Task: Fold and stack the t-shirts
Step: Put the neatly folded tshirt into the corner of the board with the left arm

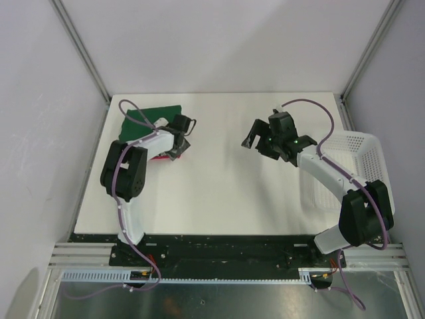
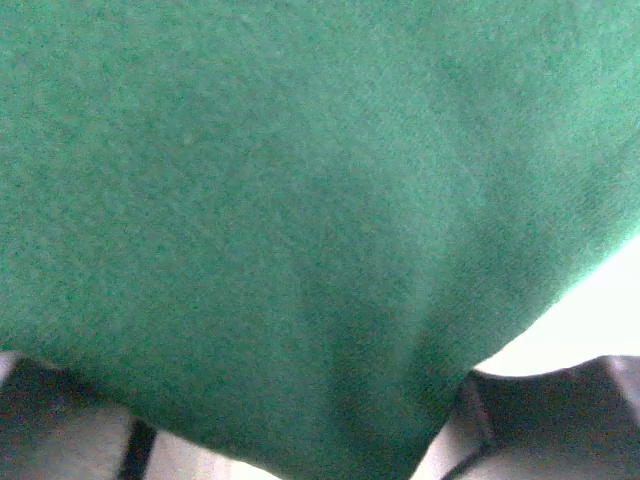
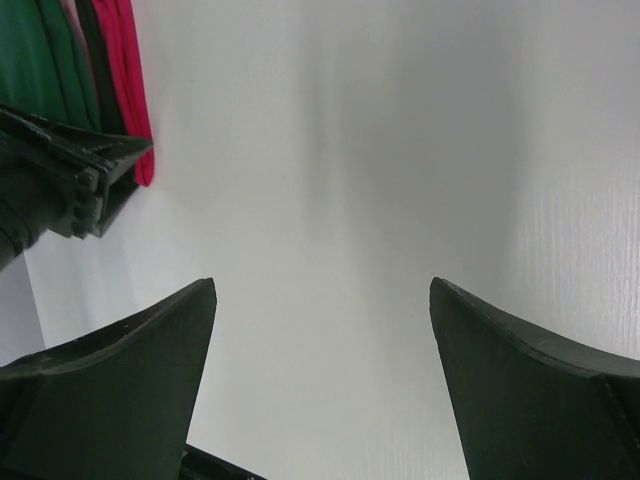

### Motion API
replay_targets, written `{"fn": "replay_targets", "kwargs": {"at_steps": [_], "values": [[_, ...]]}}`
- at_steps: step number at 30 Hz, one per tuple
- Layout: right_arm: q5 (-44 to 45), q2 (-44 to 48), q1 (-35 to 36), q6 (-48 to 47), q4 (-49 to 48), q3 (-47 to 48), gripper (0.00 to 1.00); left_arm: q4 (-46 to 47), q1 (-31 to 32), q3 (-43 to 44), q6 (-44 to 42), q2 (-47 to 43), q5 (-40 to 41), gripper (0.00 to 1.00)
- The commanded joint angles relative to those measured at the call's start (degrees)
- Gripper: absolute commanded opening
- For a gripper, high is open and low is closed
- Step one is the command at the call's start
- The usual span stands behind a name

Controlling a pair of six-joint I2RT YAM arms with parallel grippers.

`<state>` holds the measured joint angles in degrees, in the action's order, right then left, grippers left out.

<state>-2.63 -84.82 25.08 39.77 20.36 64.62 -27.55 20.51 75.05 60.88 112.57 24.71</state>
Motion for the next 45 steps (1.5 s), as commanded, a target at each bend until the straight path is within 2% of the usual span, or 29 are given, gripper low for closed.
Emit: {"fn": "replay_targets", "kwargs": {"at_steps": [1,14,22,26,33,40,42,44,45], "values": [[-0.9,1.8,-0.4,-1.6,-0.9,-0.1,0.92,0.6,-5.5,4.3,-7.3,3.4,2.3,0.53],[-3.8,0.3,-1.9,-3.3,-1.2,-0.1,0.91,-0.3,-17.9,17.6,-18.6,11.7,-9.6,0.54],[-4.7,0.0,-2.0,-3.8,-1.0,-0.1,0.91,-1.9,-20.3,26.6,-23.2,15.8,-12.4,0.59],[-4.6,0.8,-1.9,-3.7,-0.3,-0.2,0.91,-2.1,-20.0,26.0,-23.8,13.3,-14.3,0.62],[-3.8,3.8,-1.8,-3.6,0.8,-0.2,0.93,-1.5,-14.2,15.4,-23.7,0.3,-15.2,0.68],[-2.1,9.0,-1.6,-3.8,3.3,-0.2,0.95,0.2,-0.5,1.8,-27.0,-16.9,-18.9,0.75],[-1.6,11.2,-1.7,-3.8,4.4,-0.2,0.96,0.4,4.4,-1.1,-28.4,-22.2,-19.6,0.81],[-1.2,13.5,-1.6,-3.7,5.5,-0.2,0.98,0.4,8.7,-3.9,-30.3,-27.6,-19.0,0.94],[-1.0,14.6,-1.5,-3.7,6.1,-0.2,0.99,0.4,10.6,-4.9,-32.0,-30.3,-18.7,0.97]]}}
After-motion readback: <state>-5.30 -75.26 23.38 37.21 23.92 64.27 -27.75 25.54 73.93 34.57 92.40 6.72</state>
